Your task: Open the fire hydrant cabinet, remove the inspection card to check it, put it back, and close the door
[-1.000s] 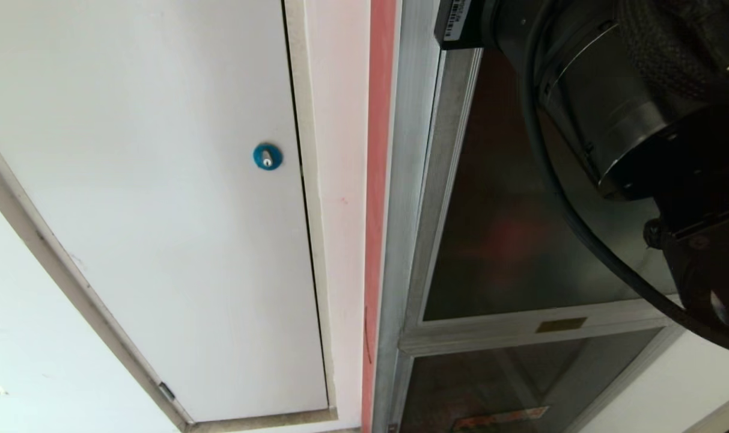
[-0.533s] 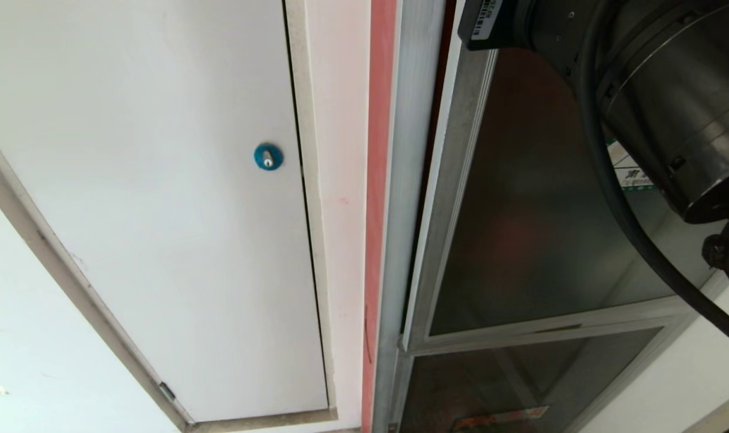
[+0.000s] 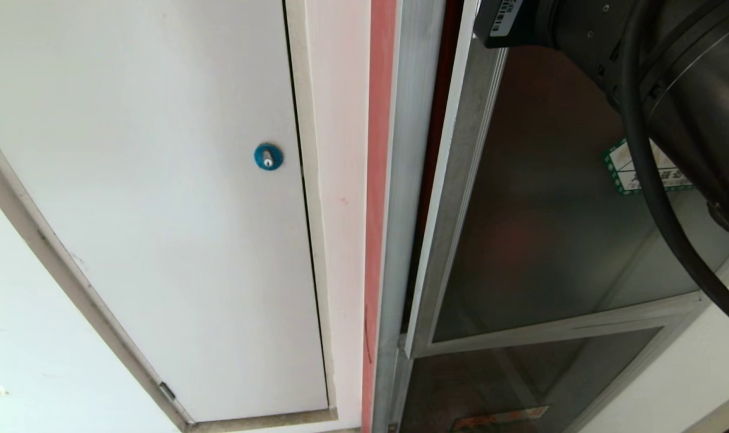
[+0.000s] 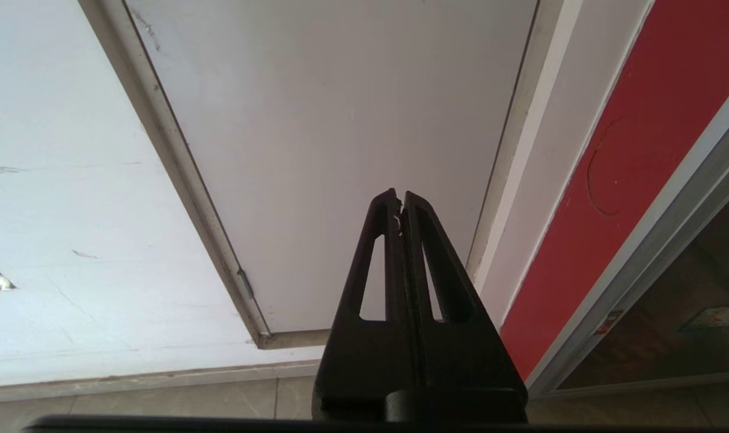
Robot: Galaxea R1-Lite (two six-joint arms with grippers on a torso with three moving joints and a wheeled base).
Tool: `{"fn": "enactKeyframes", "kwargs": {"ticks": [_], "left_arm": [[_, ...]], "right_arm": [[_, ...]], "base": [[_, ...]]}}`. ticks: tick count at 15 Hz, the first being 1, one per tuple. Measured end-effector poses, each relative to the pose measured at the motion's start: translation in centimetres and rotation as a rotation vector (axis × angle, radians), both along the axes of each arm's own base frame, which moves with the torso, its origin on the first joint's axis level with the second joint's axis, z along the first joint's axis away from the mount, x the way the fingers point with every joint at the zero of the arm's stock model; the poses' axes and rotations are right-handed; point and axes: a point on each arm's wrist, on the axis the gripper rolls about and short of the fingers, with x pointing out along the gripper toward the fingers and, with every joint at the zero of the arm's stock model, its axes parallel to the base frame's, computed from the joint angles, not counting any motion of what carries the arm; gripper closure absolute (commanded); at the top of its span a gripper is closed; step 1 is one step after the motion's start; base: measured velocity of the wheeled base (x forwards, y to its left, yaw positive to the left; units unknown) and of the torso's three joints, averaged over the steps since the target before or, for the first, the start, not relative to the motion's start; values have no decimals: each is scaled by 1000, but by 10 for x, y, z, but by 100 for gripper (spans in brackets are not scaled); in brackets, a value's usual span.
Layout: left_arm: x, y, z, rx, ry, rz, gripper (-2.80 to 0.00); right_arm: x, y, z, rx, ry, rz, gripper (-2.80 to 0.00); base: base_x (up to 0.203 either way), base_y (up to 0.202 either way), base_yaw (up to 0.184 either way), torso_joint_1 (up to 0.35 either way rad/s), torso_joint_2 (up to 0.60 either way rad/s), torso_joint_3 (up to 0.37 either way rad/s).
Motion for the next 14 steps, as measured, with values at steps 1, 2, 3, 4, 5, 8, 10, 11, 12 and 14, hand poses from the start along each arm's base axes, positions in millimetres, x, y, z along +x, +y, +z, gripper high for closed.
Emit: {"fn": "enactKeyframes", "kwargs": {"ticks": [1,2,3,4,5,8,10,11,12,14], "left_arm": [[0,0,0,0,0,0,0],[0,0,0,0,0,0,0],[0,0,0,0,0,0,0],[0,0,0,0,0,0,0],[0,0,0,0,0,0,0],[0,0,0,0,0,0,0],[0,0,0,0,0,0,0],[0,0,0,0,0,0,0],[0,0,0,0,0,0,0],[0,0,0,0,0,0,0]], "right_arm": [[0,0,0,2,1,-2,0],[0,0,0,3,3,-5,0],[0,0,-1,2,5,-6,0],[0,0,-2,1,7,-6,0],[0,0,-3,-1,8,-6,0],[-1,-1,-5,-5,14,-8,0],[-1,-1,-5,-7,18,-11,0],[-1,-1,-5,-7,21,-14,0],[-1,-1,-6,-7,23,-16,0],[-1,-1,-6,-8,23,-17,0]], "base": [[0,0,0,0,0,0],[0,0,0,0,0,0],[0,0,0,0,0,0],[0,0,0,0,0,0],[0,0,0,0,0,0],[0,0,0,0,0,0],[0,0,0,0,0,0],[0,0,0,0,0,0],[0,0,0,0,0,0],[0,0,0,0,0,0]]}}
